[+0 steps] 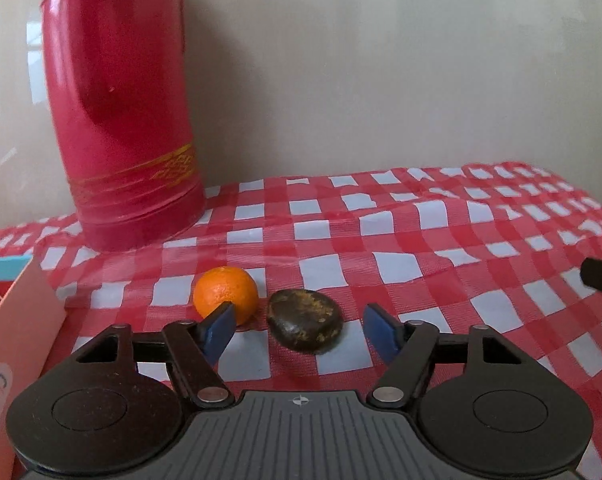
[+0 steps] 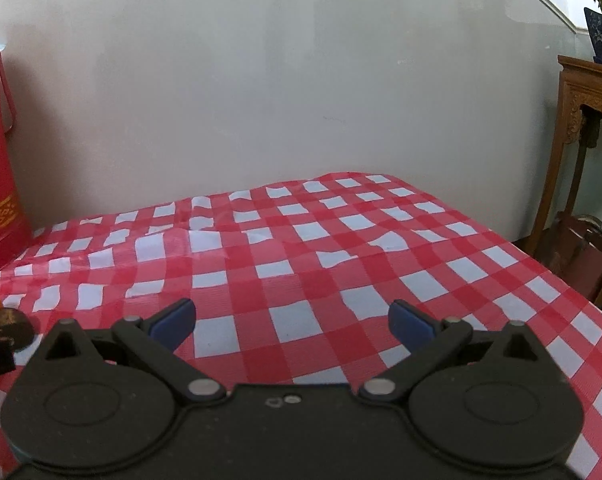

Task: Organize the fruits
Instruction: 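Close the left tool on the dark brown fruit, then carry the dark brown fruit into the box and open the left tool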

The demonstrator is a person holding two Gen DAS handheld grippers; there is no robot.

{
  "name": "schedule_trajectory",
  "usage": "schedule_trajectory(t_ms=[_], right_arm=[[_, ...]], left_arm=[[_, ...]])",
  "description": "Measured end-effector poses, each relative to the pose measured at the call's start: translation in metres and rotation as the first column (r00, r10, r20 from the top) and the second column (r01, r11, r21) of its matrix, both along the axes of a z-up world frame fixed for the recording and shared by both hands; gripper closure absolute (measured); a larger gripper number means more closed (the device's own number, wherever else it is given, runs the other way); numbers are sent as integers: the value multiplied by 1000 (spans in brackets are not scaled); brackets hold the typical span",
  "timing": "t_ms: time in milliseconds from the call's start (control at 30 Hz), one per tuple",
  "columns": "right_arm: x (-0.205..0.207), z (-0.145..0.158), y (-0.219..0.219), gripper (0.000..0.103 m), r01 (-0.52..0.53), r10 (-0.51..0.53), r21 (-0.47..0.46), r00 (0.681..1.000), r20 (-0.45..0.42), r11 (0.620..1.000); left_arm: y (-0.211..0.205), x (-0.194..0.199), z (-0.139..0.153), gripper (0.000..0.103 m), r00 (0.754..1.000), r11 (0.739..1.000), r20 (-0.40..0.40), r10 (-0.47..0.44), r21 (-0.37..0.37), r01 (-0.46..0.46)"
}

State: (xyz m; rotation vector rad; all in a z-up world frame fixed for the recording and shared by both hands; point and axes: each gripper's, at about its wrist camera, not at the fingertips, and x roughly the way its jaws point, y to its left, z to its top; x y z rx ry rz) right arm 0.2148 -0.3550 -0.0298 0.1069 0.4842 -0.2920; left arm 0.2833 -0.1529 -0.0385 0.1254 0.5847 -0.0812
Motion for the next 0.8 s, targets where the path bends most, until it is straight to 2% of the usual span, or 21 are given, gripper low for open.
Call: schedule_trajectory(t_ms=[67, 100, 233, 533, 800], right_arm=[[0, 0, -2, 6, -1, 1, 0, 1000, 1, 1000], [0, -1, -2, 6, 0, 0, 2, 1000, 0, 1000], [-2, 0, -3, 6, -5, 5, 3, 1000, 3, 1000], [0, 1, 5, 6, -16, 16, 11, 1000, -8, 1000], [-6, 15, 36, 6, -68, 68, -5, 998, 19, 998]], left_arm=[[-5, 1, -1, 43, 1000, 1000, -6, -9, 21, 9], [-6, 2, -2, 52, 1000, 1000, -15, -12, 23, 13], [0, 7, -3, 61, 999, 1000, -44, -9, -26, 8], [0, -11, 5, 62, 1000, 999, -13, -17, -33, 16], [29, -35, 21, 62, 1000, 999, 11, 1, -33, -1]])
